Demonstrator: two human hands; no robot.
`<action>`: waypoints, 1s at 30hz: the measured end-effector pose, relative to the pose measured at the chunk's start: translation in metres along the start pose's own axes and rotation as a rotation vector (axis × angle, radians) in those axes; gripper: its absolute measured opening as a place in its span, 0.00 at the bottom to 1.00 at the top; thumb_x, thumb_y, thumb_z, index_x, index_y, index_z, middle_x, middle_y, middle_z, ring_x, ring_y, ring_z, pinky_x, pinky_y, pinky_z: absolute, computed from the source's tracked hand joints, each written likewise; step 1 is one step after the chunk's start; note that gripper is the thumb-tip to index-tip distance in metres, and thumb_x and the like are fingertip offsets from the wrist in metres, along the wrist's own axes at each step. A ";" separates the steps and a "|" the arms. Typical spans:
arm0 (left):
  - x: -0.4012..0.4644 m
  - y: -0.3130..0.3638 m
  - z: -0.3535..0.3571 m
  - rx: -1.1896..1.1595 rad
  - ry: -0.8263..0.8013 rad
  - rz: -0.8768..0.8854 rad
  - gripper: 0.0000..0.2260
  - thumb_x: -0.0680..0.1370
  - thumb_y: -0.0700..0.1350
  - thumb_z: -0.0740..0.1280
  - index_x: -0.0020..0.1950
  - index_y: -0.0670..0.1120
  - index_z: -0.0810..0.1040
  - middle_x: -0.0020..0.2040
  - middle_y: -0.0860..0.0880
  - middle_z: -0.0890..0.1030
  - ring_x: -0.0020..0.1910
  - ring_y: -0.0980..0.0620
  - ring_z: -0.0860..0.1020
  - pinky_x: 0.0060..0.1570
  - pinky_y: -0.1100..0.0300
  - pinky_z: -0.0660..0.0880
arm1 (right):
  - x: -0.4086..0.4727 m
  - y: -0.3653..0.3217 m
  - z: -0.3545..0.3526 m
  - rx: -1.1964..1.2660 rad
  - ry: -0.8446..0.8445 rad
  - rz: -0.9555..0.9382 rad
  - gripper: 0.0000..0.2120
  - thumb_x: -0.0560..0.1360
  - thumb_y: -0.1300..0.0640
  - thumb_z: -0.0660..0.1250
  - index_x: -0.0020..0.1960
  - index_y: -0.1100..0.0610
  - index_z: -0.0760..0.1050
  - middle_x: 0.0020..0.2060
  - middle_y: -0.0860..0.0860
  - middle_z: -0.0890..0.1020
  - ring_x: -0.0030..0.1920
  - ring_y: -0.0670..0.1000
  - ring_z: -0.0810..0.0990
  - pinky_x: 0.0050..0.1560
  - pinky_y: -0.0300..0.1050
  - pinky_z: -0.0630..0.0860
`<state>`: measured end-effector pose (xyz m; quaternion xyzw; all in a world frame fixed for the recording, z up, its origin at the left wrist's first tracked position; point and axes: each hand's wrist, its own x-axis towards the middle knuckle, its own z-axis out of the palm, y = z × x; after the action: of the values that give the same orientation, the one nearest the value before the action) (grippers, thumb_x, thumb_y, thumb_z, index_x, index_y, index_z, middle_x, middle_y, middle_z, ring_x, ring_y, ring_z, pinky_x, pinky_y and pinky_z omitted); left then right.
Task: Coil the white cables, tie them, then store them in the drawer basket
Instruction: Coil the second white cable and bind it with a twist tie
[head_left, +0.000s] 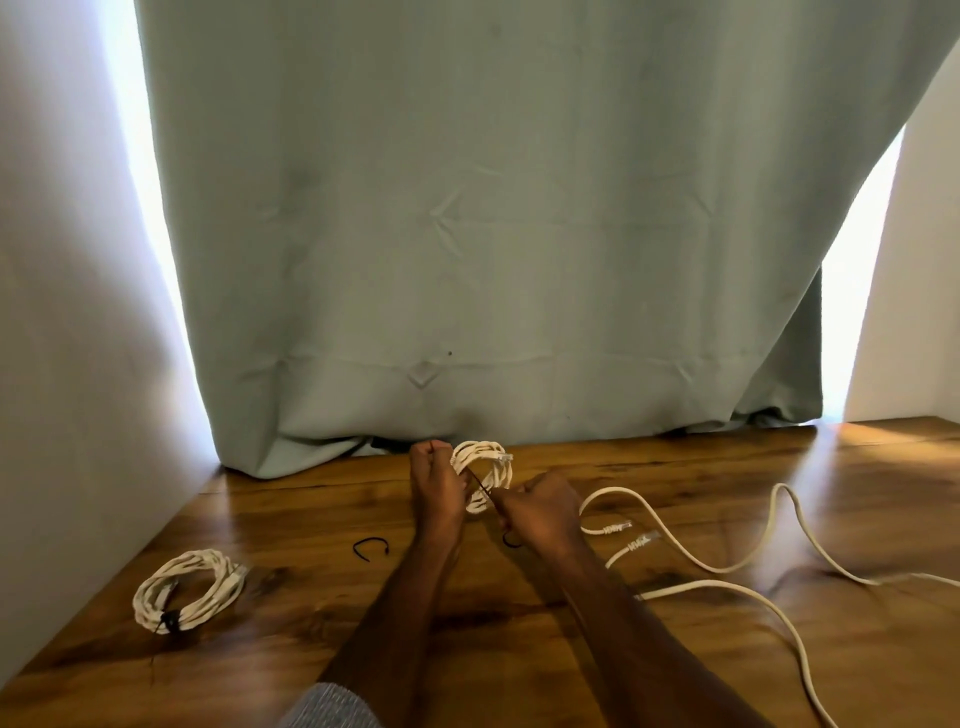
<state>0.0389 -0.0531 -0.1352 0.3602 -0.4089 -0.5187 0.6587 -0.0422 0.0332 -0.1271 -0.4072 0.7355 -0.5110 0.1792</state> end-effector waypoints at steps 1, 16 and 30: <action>-0.003 0.000 0.002 0.012 -0.015 0.002 0.04 0.80 0.39 0.59 0.48 0.45 0.72 0.44 0.42 0.76 0.40 0.47 0.75 0.32 0.59 0.70 | -0.002 -0.001 0.000 0.025 -0.001 -0.001 0.13 0.68 0.50 0.74 0.32 0.59 0.83 0.27 0.52 0.83 0.28 0.48 0.80 0.31 0.46 0.76; -0.017 0.001 0.004 0.128 -0.284 -0.047 0.15 0.81 0.41 0.63 0.34 0.44 0.77 0.27 0.45 0.75 0.21 0.53 0.71 0.22 0.65 0.67 | -0.009 -0.005 -0.006 0.479 -0.040 0.017 0.05 0.76 0.64 0.71 0.42 0.63 0.84 0.35 0.56 0.86 0.32 0.50 0.84 0.25 0.35 0.72; -0.016 0.001 -0.003 0.150 -0.313 -0.078 0.13 0.81 0.43 0.65 0.38 0.43 0.81 0.32 0.43 0.79 0.29 0.51 0.76 0.30 0.62 0.70 | -0.008 -0.005 -0.003 -0.064 0.158 -0.338 0.04 0.75 0.59 0.72 0.46 0.55 0.86 0.39 0.49 0.86 0.36 0.44 0.80 0.36 0.37 0.72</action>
<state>0.0396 -0.0367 -0.1382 0.3388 -0.5298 -0.5617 0.5375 -0.0378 0.0408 -0.1225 -0.4888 0.6844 -0.5407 0.0194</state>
